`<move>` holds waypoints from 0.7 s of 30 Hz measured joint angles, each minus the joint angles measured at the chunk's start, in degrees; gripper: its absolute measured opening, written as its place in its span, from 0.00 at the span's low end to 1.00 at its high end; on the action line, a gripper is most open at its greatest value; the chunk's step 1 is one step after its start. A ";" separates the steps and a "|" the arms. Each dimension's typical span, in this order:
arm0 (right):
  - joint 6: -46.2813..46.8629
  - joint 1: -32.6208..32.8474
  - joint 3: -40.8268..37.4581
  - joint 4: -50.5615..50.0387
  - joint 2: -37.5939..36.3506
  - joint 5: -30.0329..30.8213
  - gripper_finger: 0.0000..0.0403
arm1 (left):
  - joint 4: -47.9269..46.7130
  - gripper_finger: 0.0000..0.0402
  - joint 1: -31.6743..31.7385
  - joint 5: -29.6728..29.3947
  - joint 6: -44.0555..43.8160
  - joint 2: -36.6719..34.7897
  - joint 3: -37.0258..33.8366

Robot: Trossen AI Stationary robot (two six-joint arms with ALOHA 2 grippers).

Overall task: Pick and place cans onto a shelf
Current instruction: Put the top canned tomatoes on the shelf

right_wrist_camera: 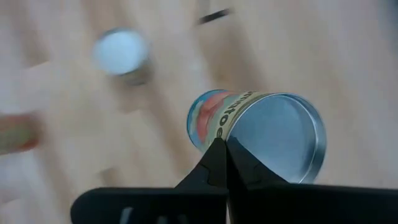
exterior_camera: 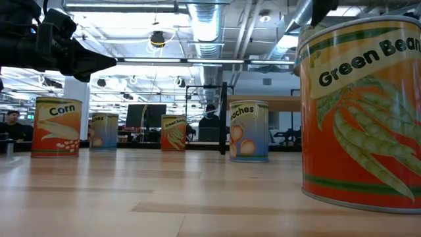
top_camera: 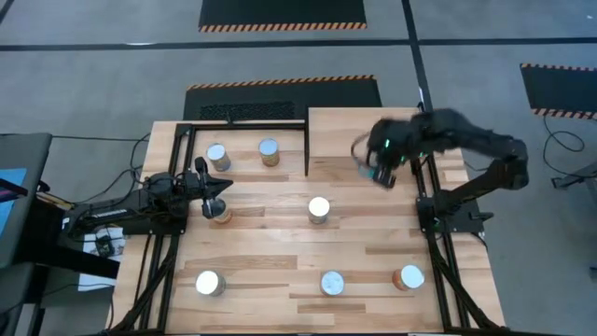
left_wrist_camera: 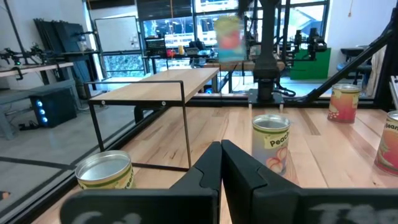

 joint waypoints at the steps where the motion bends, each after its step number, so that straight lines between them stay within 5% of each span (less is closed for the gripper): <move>1: -2.47 -2.46 1.58 -0.18 0.20 1.48 0.01 | 0.00 0.00 0.00 -0.02 0.00 0.00 -0.01; 12: -20.80 -36.13 3.54 3.10 5.75 1.26 0.01 | -0.01 0.00 -0.02 -0.01 0.00 0.02 0.00; 21: -23.83 -46.76 3.56 4.31 11.25 -3.42 0.01 | -0.01 0.00 -0.01 0.00 0.00 0.02 -0.01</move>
